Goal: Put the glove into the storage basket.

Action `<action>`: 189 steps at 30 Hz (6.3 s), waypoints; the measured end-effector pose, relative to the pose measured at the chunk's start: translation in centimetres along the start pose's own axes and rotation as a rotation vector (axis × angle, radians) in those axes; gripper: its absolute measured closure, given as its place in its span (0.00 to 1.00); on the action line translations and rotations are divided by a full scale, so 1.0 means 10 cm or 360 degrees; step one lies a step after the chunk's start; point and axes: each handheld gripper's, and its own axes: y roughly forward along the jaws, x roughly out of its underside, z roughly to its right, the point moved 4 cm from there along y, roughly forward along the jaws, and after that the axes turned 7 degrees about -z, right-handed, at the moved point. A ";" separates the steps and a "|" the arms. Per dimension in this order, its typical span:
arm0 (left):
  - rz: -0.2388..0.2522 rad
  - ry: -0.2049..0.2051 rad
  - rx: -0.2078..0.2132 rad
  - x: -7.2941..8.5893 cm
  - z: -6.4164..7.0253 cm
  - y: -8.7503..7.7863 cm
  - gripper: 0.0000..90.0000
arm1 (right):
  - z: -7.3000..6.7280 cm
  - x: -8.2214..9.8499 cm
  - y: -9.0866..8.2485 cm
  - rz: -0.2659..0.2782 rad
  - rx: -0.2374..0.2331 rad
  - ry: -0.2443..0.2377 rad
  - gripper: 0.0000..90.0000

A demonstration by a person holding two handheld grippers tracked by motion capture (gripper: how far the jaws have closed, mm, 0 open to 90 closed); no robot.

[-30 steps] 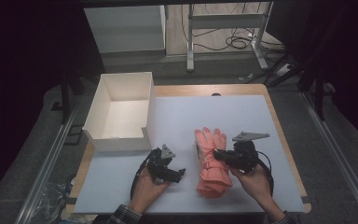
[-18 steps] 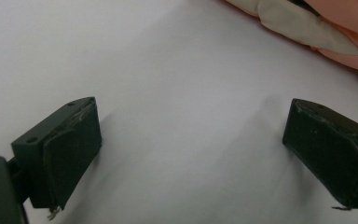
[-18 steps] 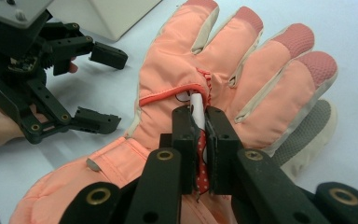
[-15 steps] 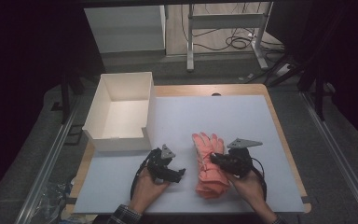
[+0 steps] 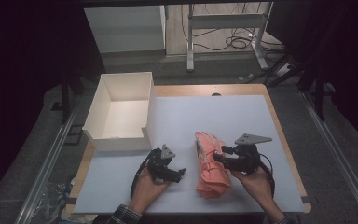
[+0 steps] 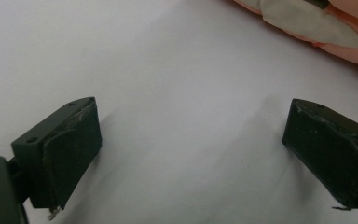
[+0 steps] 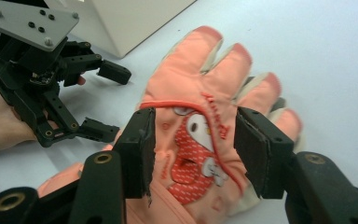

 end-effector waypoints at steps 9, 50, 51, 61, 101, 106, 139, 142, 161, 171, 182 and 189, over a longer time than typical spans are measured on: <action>-0.0006 0.0008 -0.0001 0.00 0.00 0.00 0.05 | 0.16 0.14 -0.17 -0.0019 0.0078 -0.0032 0.59; -0.0049 0.0023 -0.0113 0.20 -0.28 -0.28 0.06 | -0.29 0.86 0.18 -0.0231 -0.0175 -0.0134 0.70; -0.0058 0.0025 -0.0114 0.21 -0.29 -0.28 0.06 | -0.30 0.85 0.21 -0.0236 -0.0174 -0.0136 0.70; -0.0088 -0.0003 -0.0101 0.35 -0.41 -0.33 0.06 | -0.40 0.73 0.40 -0.0249 -0.0187 -0.0163 0.70; -0.0017 0.0043 0.0176 -0.02 -0.23 -0.65 0.03 | -0.03 0.47 0.52 -0.0183 0.0043 -0.0153 0.58; -0.0027 0.0074 0.0206 -0.18 -0.18 -0.72 0.02 | 0.21 0.50 0.36 -0.0155 0.0138 -0.0121 0.52; -0.0330 0.0293 0.0169 -0.79 0.31 0.00 0.00 | 0.82 0.68 0.16 -0.0157 0.0314 0.0024 0.30; -0.0391 0.0300 0.0192 -0.74 0.28 0.08 0.00 | 0.82 0.68 0.16 -0.0157 0.0312 0.0025 0.30; -0.0410 0.0234 0.0312 -0.64 0.18 0.12 0.45 | 0.82 0.69 0.16 -0.0154 0.0310 0.0027 0.29; -0.0364 0.0212 0.0362 -0.64 0.14 0.07 0.49 | 0.82 0.69 0.16 -0.0148 0.0298 0.0037 0.29; -0.0325 0.0196 0.0293 -0.76 0.08 -0.01 0.55 | 0.82 0.68 0.14 -0.0140 0.0353 -0.0023 0.27; -0.0301 0.0176 0.0263 -0.86 0.04 -0.09 0.55 | 0.92 0.70 0.08 -0.0117 0.0394 0.0015 0.26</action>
